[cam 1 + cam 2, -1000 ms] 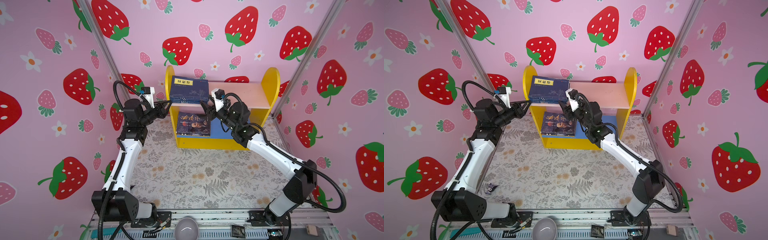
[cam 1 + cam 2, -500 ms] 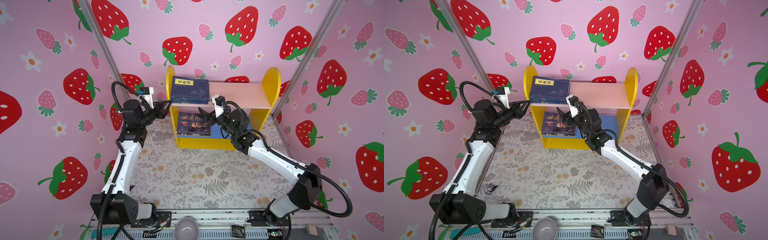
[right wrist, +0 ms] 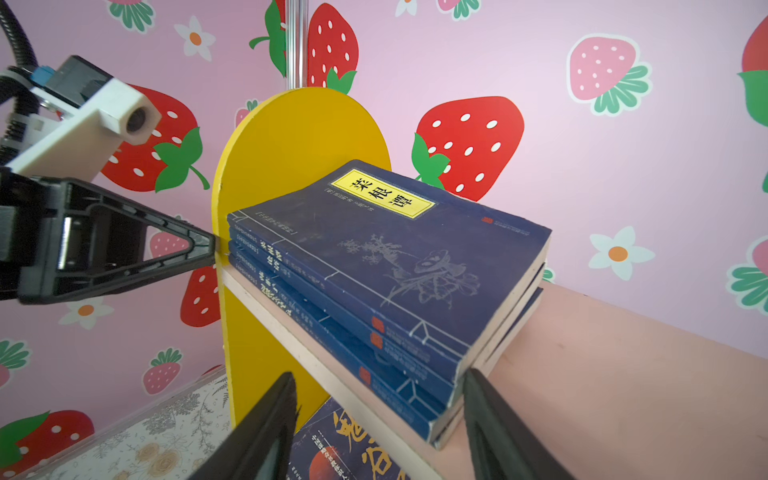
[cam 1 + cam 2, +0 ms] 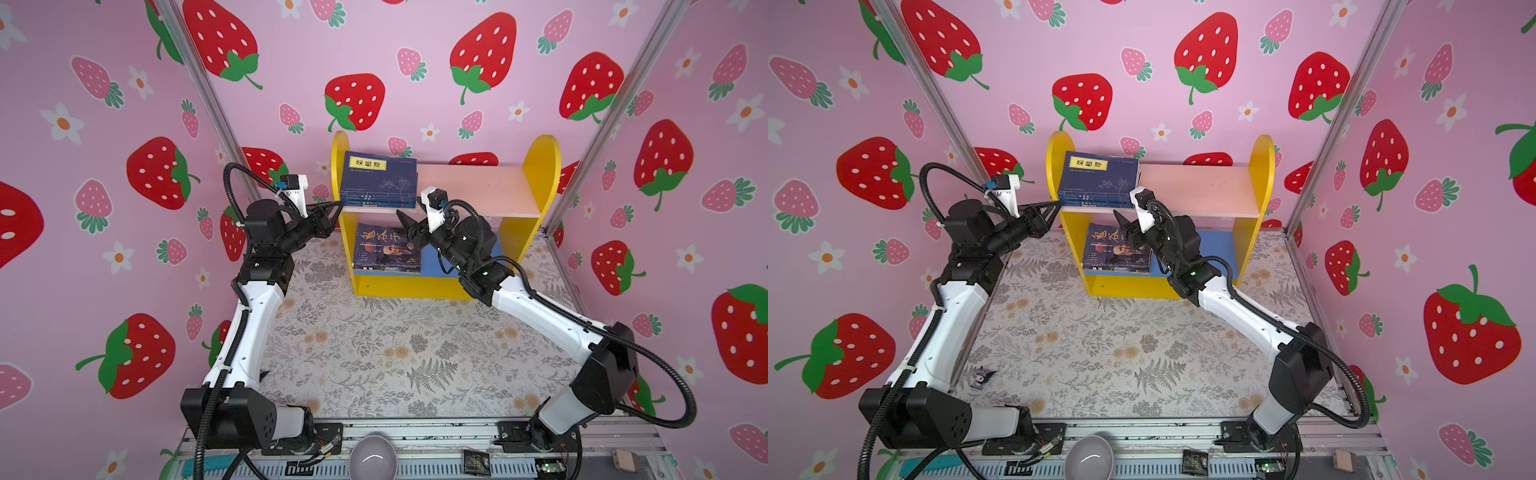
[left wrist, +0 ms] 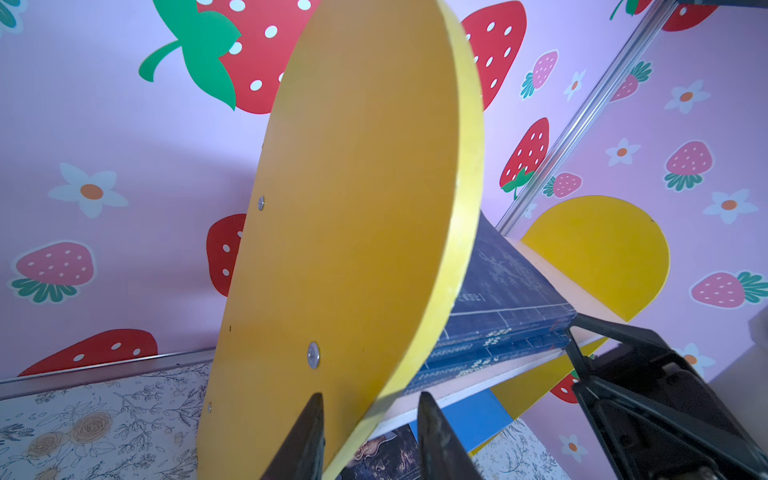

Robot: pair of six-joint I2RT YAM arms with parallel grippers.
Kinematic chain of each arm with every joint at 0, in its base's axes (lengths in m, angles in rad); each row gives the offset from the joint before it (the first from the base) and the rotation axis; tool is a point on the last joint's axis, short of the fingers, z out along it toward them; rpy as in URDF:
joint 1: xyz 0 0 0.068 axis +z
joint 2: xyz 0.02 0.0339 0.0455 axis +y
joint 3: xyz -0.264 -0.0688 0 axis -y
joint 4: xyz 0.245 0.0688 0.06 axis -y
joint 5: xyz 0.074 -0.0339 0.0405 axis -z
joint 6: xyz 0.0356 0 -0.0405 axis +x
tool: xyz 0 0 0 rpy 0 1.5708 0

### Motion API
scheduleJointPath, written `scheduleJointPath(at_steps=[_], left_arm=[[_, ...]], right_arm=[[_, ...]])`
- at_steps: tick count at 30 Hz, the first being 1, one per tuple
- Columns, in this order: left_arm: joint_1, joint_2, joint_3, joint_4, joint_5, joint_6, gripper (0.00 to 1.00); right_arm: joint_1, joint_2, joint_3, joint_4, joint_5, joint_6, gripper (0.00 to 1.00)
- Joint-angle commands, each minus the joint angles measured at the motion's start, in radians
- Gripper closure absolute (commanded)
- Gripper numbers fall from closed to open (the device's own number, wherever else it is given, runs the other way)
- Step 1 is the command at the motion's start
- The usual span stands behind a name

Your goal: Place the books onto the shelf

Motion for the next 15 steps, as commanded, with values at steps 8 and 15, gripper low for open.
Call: scheduleJointPath(at_steps=[8,15], left_arm=[[-0.003,-0.028,-0.006,0.024,-0.006,0.012,0.62],[-0.003,-0.06,-0.019,-0.006,-0.093,-0.001,0.59]], right_arm=[[0.019,0.048,0.014,-0.039,-0.034,0.005,0.41],[0.022,-0.011,-0.038,-0.032,0.033,0.015,0.37]])
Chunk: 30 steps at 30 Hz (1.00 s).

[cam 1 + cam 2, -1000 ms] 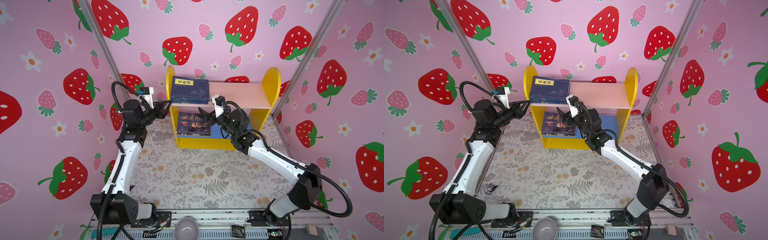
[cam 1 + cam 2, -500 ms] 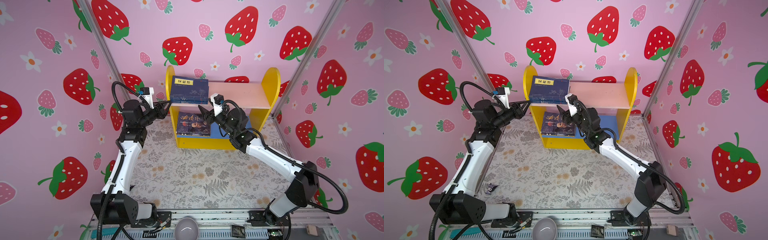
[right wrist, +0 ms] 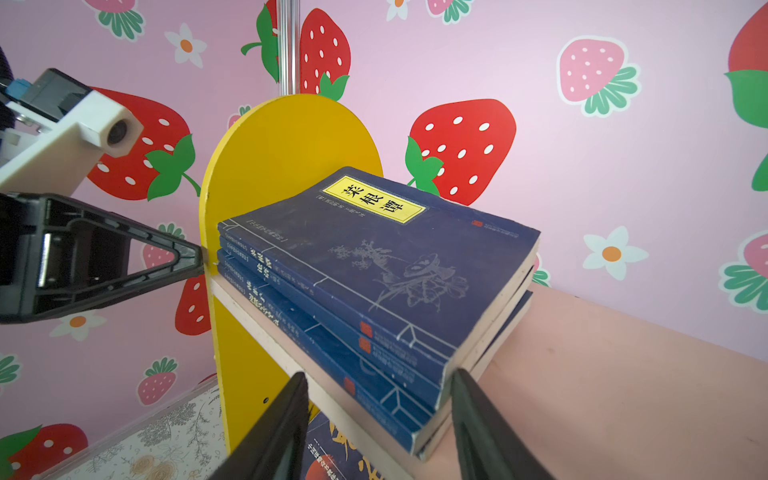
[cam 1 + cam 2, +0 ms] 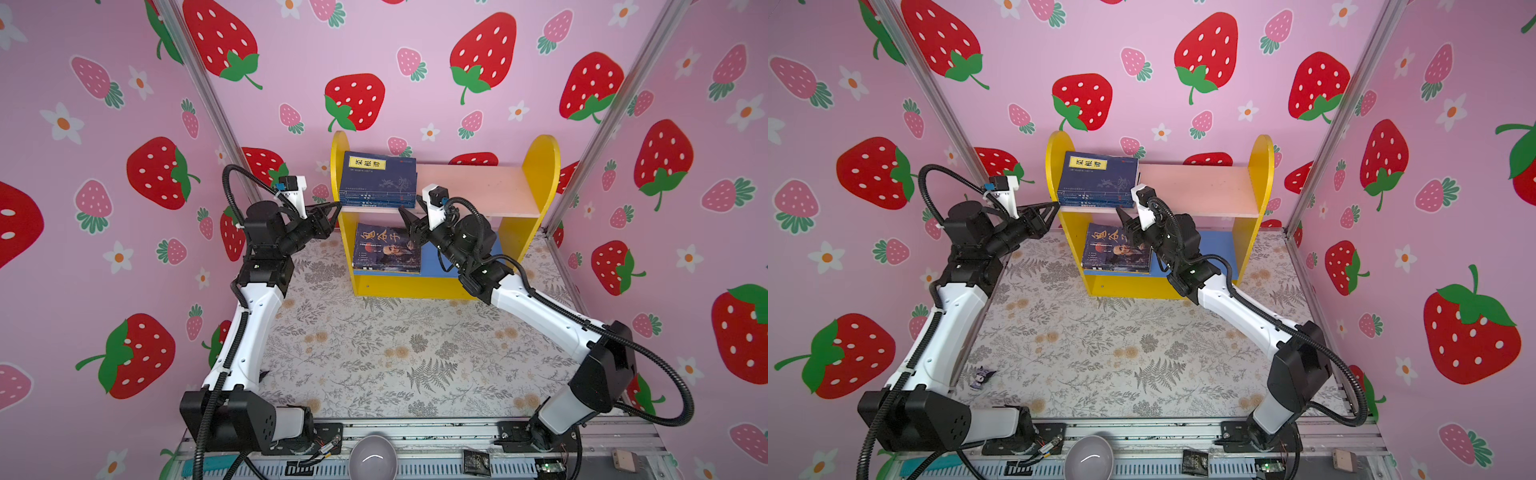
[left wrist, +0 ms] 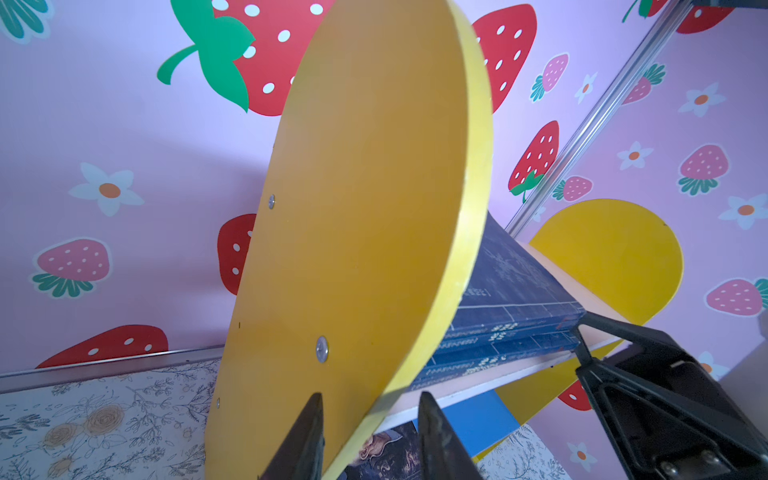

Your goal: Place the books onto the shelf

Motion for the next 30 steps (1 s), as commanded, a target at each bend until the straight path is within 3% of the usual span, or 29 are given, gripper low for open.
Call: scheduleJointPath(at_steps=[1,5,8,13,16,19,24,30], left_arm=[[-0.003,-0.048,-0.006,-0.015,-0.067,-0.001,0.58],[-0.001,-0.108,-0.04,-0.082,-0.181,-0.033,0.46],[-0.001,-0.163,-0.062,-0.179,-0.271,-0.076,0.34],[-0.003,-0.246,-0.143,-0.369,-0.378,-0.159,0.23],[-0.012,-0.314,-0.276,-0.405,-0.493,-0.193,0.02],[-0.026,-0.372,-0.397,-0.428,-0.65,-0.18,0.01],[-0.046,-0.431,-0.599,-0.308,-0.908,-0.1,0.01],[-0.052,-0.425,-0.887,0.107,-1.006,0.076,0.01]], right_arm=[[0.014,-0.026,-0.055,-0.035,0.053,0.012,0.31],[0.015,-0.103,-0.124,-0.022,0.19,0.012,0.19],[0.014,-0.179,-0.182,-0.034,0.241,-0.006,0.15],[0.013,-0.334,-0.305,-0.144,0.324,-0.013,0.11],[0.012,-0.436,-0.444,-0.232,0.491,0.04,0.02],[0.001,-0.566,-0.641,-0.244,0.678,0.106,0.0],[-0.13,-0.769,-0.859,-0.249,0.723,0.156,0.0],[-0.373,-0.747,-0.954,-0.249,0.715,0.254,0.0]])
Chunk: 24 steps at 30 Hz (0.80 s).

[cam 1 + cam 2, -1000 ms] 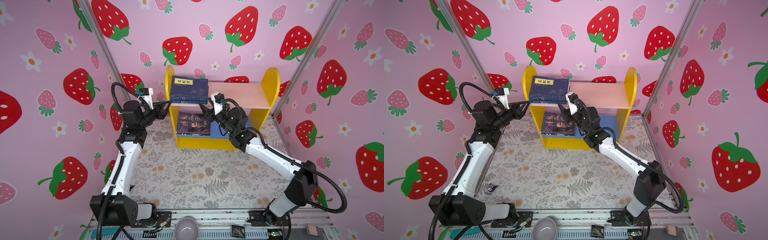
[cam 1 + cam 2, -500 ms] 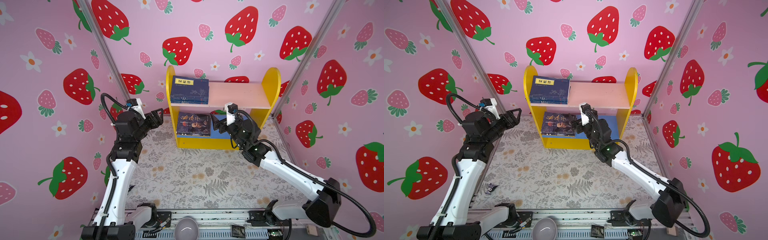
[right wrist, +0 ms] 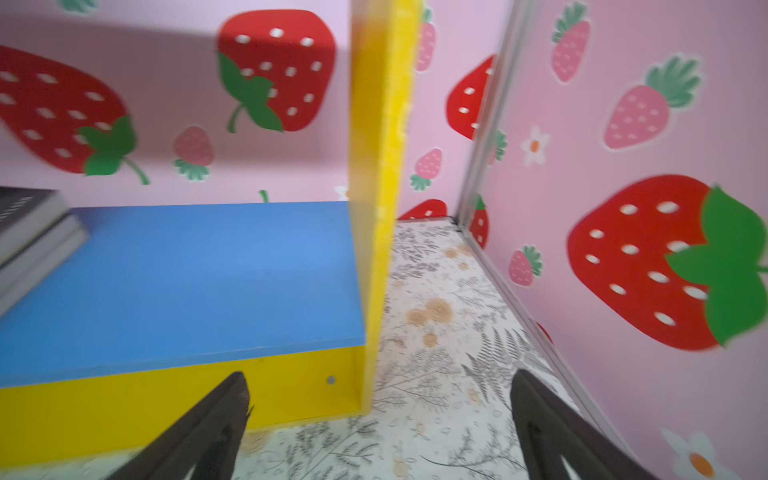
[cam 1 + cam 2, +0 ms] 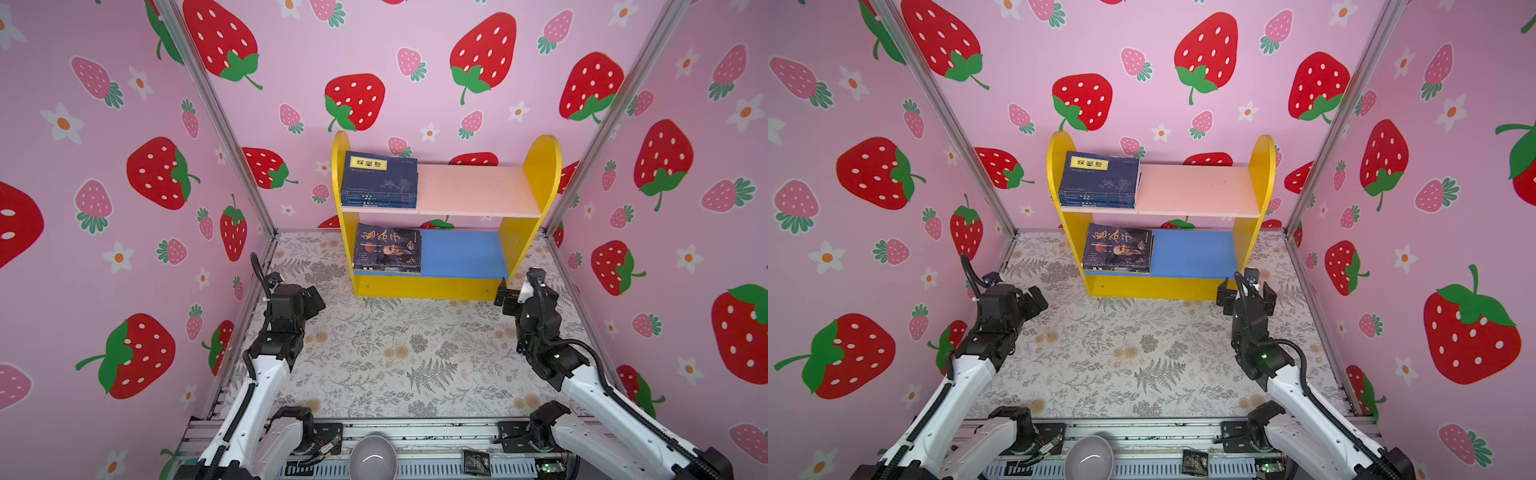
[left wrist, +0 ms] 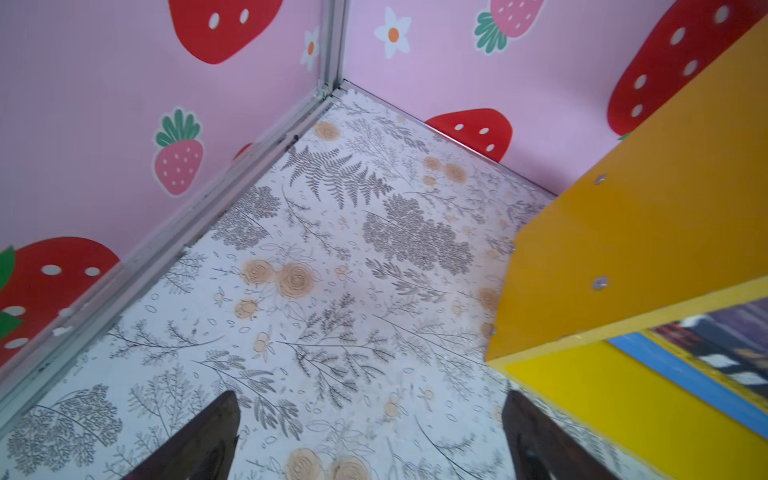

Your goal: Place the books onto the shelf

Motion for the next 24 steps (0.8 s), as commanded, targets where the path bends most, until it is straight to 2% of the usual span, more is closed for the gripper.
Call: scheduleJointPath(at_steps=[1,3,5,9,11,14,15,16,17,18,20,22,24], left_arm=[[-0.007,0.013,-0.153,0.37,-0.102,0.14,0.01],[-0.009,0.067,-0.264,0.608,-0.078,0.179,0.01],[-0.009,0.158,-0.31,0.761,-0.074,0.207,0.01],[-0.013,0.393,-0.267,0.876,-0.059,0.246,0.01],[-0.023,0.422,-0.223,0.844,-0.037,0.305,0.01],[-0.024,0.538,-0.235,0.98,-0.028,0.323,0.01],[-0.025,0.601,-0.257,1.08,-0.019,0.332,0.01],[-0.026,0.652,-0.273,1.19,-0.02,0.351,0.01],[-0.035,0.644,-0.268,1.174,-0.024,0.349,0.01],[-0.031,0.608,-0.249,1.069,-0.015,0.336,0.01],[-0.018,0.638,-0.233,1.09,0.005,0.332,0.01],[-0.012,0.623,-0.188,0.97,0.028,0.334,0.01],[0.006,0.64,-0.156,0.928,0.043,0.317,0.01]], right_arm=[[-0.094,0.059,-0.019,0.008,0.022,0.092,0.0],[-0.144,0.137,-0.035,0.067,-0.008,0.082,0.0],[-0.171,0.197,-0.092,0.23,-0.049,0.021,0.0],[-0.223,0.336,-0.234,0.664,-0.072,-0.065,0.0],[-0.254,0.406,-0.244,0.755,-0.111,-0.069,0.0],[-0.277,0.505,-0.243,0.869,-0.13,-0.153,0.0],[-0.289,0.536,-0.262,0.946,-0.148,-0.17,0.0],[-0.296,0.548,-0.261,0.934,-0.18,-0.162,0.0],[-0.301,0.572,-0.277,0.97,-0.204,-0.162,0.0],[-0.304,0.607,-0.307,1.051,-0.213,-0.165,0.0],[-0.309,0.693,-0.357,1.247,-0.221,-0.175,0.0],[-0.309,0.688,-0.338,1.16,-0.265,-0.169,0.0],[-0.316,0.769,-0.315,1.234,-0.276,-0.19,0.0]])
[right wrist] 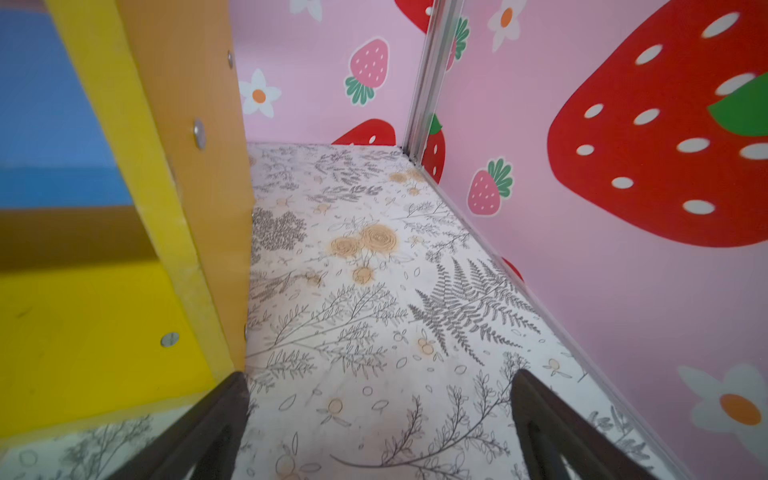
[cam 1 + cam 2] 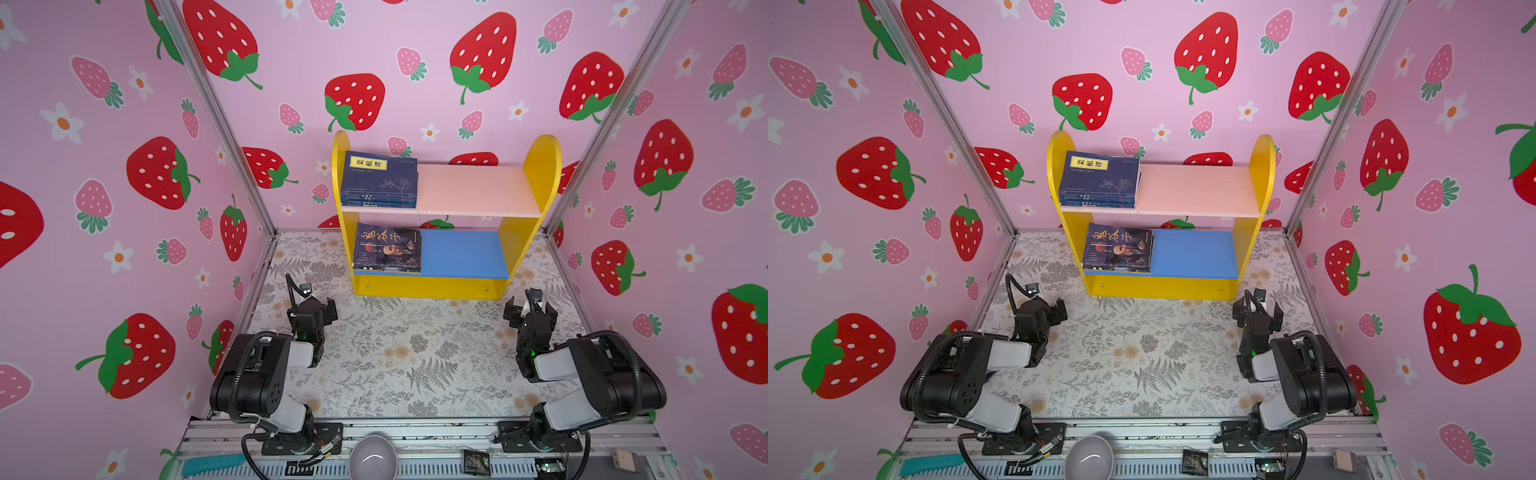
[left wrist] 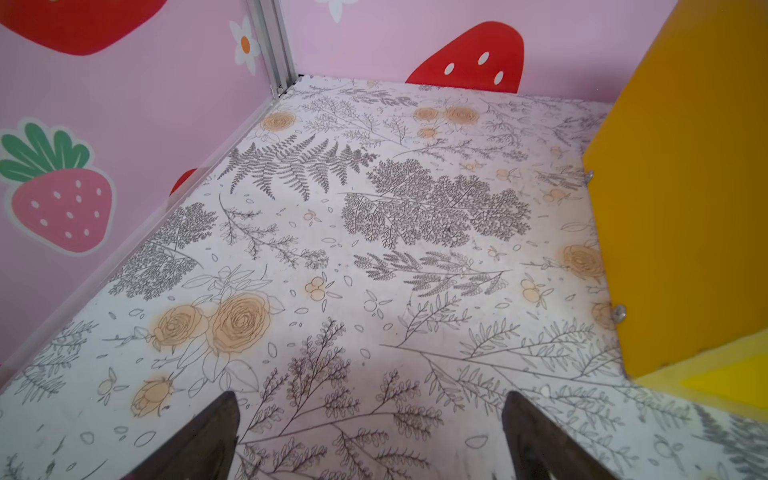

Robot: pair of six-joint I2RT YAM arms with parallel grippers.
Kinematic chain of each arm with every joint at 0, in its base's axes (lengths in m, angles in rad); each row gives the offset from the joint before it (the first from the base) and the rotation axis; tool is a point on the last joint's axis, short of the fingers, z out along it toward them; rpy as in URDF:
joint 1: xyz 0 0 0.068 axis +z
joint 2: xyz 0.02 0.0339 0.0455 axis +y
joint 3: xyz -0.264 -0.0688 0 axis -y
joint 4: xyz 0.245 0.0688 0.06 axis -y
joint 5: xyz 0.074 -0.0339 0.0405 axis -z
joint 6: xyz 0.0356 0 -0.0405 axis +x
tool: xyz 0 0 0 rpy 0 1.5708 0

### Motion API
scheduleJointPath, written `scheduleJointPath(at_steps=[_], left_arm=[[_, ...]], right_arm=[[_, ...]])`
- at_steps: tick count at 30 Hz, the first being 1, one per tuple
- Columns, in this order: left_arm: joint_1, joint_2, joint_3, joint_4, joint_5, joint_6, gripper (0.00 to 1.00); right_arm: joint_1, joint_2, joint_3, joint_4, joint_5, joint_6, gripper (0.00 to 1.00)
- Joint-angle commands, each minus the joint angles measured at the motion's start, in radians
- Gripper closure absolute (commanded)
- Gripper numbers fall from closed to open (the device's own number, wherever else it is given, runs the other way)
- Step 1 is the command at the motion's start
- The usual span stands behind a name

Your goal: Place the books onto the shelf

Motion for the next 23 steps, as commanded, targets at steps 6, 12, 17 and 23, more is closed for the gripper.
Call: scheduleJointPath(at_steps=[6,12,17,23], left_arm=[[0.026,0.001,0.066,-0.04,0.043,0.007,0.01],[0.021,-0.002,0.059,-0.028,0.036,0.013,0.01],[0.021,0.004,0.066,-0.04,0.037,0.012,0.01],[0.021,-0.003,0.058,-0.029,0.039,0.013,0.01]], right_arm=[[-0.065,0.021,0.078,0.005,-0.159,0.004,0.0],[-0.065,0.018,0.069,0.022,-0.158,0.002,0.0],[-0.065,0.018,0.069,0.022,-0.158,0.002,0.0],[-0.064,0.016,0.066,0.026,-0.157,0.001,0.0]])
